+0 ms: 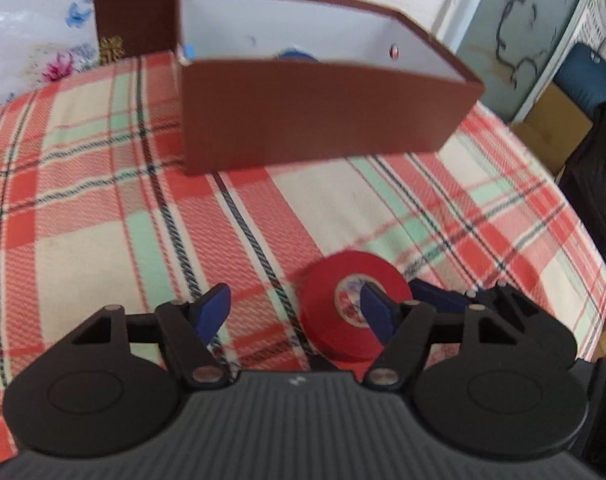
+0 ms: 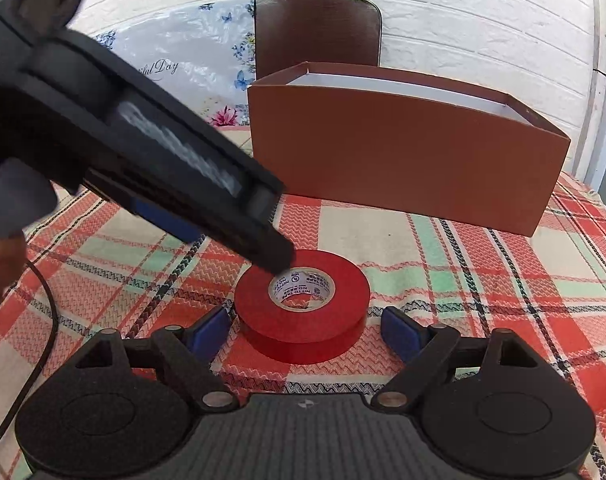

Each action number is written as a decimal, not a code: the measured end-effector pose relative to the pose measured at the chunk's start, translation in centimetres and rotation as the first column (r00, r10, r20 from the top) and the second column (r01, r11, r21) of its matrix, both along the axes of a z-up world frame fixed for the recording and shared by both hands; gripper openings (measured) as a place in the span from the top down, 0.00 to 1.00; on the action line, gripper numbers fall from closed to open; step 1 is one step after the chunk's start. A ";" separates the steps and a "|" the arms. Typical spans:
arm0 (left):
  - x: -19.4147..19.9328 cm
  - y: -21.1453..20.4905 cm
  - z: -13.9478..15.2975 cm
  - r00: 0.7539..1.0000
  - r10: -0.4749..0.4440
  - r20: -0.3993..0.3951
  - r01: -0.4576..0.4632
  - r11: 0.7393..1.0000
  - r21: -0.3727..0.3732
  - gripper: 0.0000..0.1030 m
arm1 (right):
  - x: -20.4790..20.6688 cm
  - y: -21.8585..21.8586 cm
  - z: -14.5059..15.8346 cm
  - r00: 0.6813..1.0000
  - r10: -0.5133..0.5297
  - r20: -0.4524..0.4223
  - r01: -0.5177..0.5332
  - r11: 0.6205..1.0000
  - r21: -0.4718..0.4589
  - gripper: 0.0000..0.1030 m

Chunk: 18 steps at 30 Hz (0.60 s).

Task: Organize objects
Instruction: 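Grasp the red tape roll with the right gripper and lift, then drop the red tape roll into the brown box and open the right gripper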

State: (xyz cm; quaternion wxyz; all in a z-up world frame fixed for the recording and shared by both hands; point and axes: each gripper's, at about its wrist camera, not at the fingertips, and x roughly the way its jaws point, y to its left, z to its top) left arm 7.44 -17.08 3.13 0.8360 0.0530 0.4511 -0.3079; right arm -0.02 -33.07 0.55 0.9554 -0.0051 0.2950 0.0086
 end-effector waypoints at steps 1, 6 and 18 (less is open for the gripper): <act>-0.1 -0.3 -0.6 1.000 -0.004 -0.025 0.005 1.000 0.011 0.30 | 0.1 -0.1 0.0 1.000 0.002 -0.001 -0.002 1.000 0.005 0.20; 0.1 -0.2 -1.6 0.999 -0.003 -0.040 0.002 1.000 -0.031 0.64 | 0.2 0.1 0.0 1.000 0.008 0.012 -0.008 1.000 0.004 0.31; 0.4 -3.5 7.6 0.968 -0.028 0.251 0.051 0.995 -0.087 0.71 | 0.9 -0.7 5.1 0.925 -0.086 0.371 0.111 0.993 -0.047 0.31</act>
